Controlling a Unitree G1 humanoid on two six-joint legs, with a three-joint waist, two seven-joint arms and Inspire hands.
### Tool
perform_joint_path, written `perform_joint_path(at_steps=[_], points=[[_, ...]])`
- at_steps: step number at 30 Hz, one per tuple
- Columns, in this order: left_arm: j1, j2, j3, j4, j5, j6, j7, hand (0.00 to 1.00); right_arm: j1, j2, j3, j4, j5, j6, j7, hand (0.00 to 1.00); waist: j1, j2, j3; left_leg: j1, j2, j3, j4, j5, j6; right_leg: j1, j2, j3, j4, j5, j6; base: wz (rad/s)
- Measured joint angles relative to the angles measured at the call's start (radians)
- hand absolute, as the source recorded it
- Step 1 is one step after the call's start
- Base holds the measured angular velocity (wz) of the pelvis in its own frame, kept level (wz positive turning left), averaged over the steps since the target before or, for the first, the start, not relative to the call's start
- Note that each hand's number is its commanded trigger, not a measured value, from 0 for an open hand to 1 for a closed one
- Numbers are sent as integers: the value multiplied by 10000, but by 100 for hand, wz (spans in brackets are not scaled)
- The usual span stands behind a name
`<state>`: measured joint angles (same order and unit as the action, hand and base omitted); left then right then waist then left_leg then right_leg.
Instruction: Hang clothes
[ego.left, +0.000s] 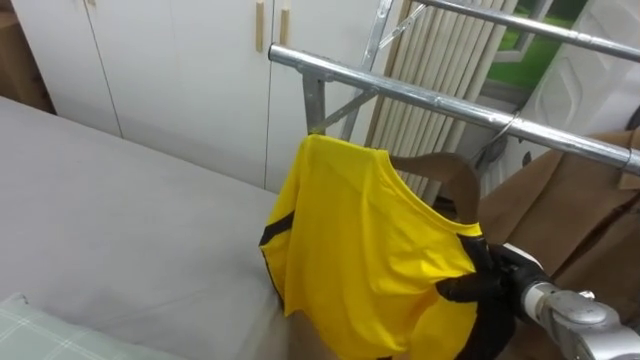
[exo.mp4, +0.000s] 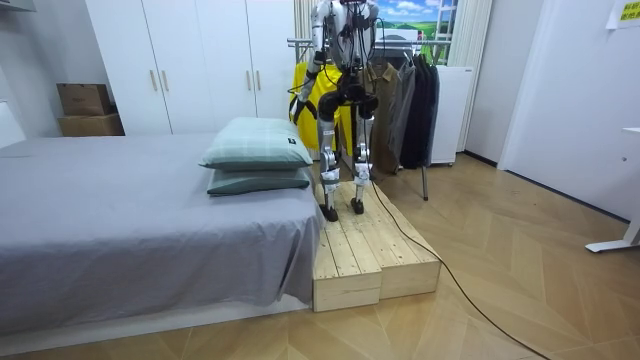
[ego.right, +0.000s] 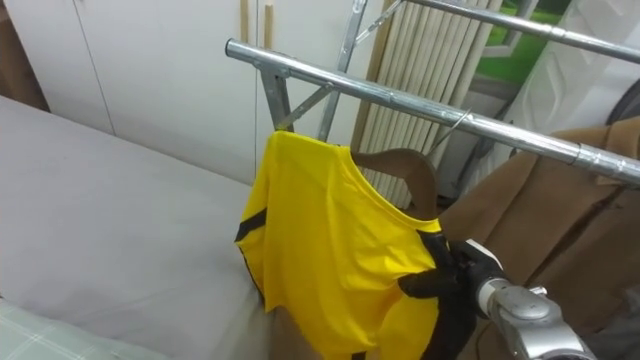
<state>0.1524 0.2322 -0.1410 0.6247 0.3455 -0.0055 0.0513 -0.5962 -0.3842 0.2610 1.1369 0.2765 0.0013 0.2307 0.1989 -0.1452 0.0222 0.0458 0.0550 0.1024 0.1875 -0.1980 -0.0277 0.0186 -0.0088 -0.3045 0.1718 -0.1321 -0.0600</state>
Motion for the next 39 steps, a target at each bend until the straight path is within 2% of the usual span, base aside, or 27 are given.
perform_joint_path(at_steps=[12, 21, 29, 39], points=[[67, 0, -5, 1, -3, 1, 109, 0, -1, -5, -199, 1, 71, 91, -58, 0, -21, -6, -11, -1, 1, 12, 13, 1, 0, -4, 1, -1, -14, 0, 0, 0], [185, 21, 6, 14, -11, 3, 109, 0, -1, -14, -508, -40, 103, 114, -119, 0, -281, 6, -34, -19, -5, 10, 30, 1, 0, 1, -6, -14, -22, -1, 0, 0], [192, 11, 36, 14, 170, 190, -51, 0, -1, -61, -598, -4, 19, 155, -219, 0, -363, -20, -58, -15, -9, 15, 31, 1, 0, 4, -3, 1, -37, -1, -1, 0], [145, 12, 15, 256, 75, 206, -155, 0, -1, -60, -598, -4, 45, 164, -946, 0, -456, -23, -55, 127, 5, 22, 12, 2, 1, 136, 3, -2, -8, 0, -2, 0]])
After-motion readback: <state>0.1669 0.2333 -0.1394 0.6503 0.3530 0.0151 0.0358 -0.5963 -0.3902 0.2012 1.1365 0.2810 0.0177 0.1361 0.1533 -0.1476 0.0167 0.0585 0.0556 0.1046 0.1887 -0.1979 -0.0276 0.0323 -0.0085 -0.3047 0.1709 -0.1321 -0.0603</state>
